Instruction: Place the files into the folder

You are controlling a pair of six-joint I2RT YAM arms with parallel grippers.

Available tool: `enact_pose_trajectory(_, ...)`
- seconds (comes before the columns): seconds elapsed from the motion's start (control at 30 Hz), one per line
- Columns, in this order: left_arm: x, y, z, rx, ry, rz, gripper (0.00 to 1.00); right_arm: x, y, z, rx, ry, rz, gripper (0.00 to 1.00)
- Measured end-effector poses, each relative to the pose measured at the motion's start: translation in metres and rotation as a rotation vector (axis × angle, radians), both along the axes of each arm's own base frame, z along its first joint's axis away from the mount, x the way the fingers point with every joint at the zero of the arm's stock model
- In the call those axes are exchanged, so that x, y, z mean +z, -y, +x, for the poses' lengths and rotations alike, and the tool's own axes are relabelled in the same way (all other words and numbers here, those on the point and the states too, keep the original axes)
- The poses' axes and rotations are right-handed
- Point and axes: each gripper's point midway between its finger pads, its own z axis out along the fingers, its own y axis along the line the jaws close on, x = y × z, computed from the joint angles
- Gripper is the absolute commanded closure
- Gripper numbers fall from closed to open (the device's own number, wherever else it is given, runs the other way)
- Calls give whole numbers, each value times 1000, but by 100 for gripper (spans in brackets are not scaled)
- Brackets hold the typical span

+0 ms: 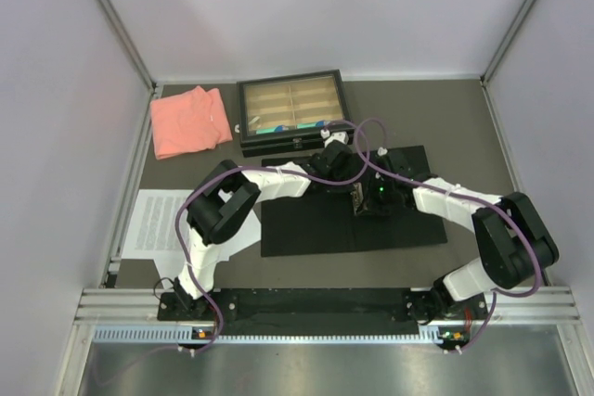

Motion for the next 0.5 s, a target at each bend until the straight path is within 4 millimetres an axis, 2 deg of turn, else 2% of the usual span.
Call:
enact_pose_trajectory(0.07,0,0,-1,-2,-2,-1,100,1,0,0,12,4,1,100)
enact_pose_trajectory(0.13,0,1,-1,-4,-3,-2,100,1,-1,-1,23,8,3,92)
enact_pose_trajectory(0.2,0,1,-2,-7,-5,-4,100,2,-2,-2,35,8,7,88)
enact_pose_trajectory(0.4,0,2,-4,-15,-14,-3,100,0,-8,3,53,21,29,94)
enact_pose_trajectory(0.5,0,1,-5,-15,-14,-3,100,-1,-10,4,60,19,39,88)
